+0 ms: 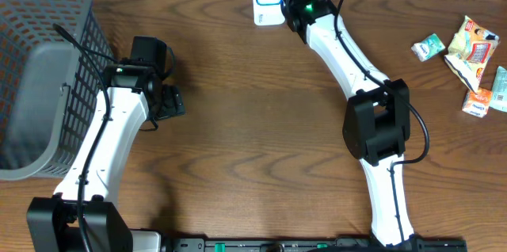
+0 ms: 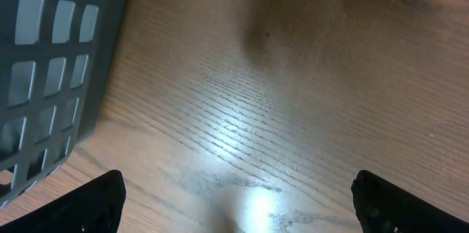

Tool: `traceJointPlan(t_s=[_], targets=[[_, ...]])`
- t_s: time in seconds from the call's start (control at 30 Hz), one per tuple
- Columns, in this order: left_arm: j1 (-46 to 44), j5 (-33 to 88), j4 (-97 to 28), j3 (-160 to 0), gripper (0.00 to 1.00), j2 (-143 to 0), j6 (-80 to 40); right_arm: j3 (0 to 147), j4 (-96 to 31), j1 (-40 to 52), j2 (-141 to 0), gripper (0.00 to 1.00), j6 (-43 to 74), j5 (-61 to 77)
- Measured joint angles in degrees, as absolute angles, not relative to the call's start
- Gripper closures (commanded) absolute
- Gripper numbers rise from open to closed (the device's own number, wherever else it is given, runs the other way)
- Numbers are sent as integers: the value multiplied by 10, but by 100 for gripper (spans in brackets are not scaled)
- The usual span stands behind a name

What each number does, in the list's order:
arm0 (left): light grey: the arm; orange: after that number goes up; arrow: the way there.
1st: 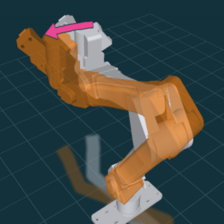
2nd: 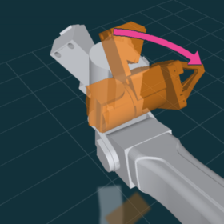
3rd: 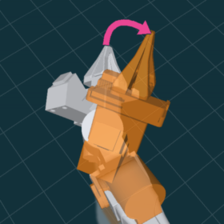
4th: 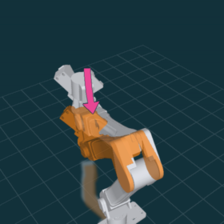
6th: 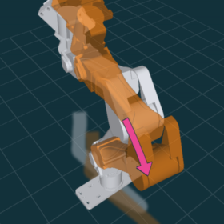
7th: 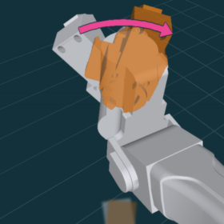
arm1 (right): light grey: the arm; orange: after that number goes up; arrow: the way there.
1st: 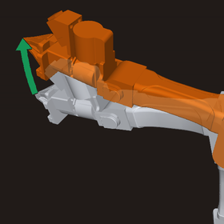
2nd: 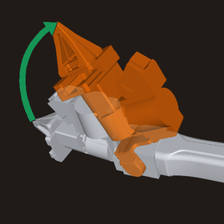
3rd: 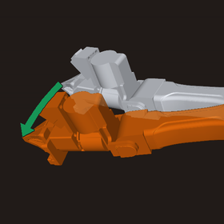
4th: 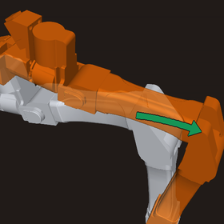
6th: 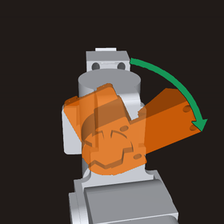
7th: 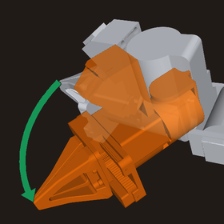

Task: Scan the item barcode
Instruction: 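Hold the tin's barcode side up against the white scanner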

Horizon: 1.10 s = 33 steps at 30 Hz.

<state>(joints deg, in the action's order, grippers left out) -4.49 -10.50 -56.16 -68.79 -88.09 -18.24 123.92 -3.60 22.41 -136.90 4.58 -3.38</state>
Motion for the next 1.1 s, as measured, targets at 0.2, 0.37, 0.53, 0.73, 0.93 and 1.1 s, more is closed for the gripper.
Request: traceJointPlan(t_s=[0.2, 0.37, 0.53, 0.73, 0.93, 1.1], targets=[[-45, -105, -562, -688, 2, -881, -182, 1239, 44, 224, -1371, 37, 43, -65], [-45, -105, -562, -688, 2, -881, -182, 1239, 85, 224, -1393, 35, 41, -75], [-45, -105, -562, -688, 2, -881, -182, 1237, 91, 224, -1432, 34, 41, -76], [-45, -105, -561, -688, 2, -881, -182, 1236, 43, 224, -1433, 34, 41, -78], [-45, -105, -562, -688, 2, -881, -182, 1236, -136, 224, -1412, 39, 82, -81], [-45, -105, -562, -688, 2, -881, -182, 1236, -311, 226, -1404, 34, 185, -84]])
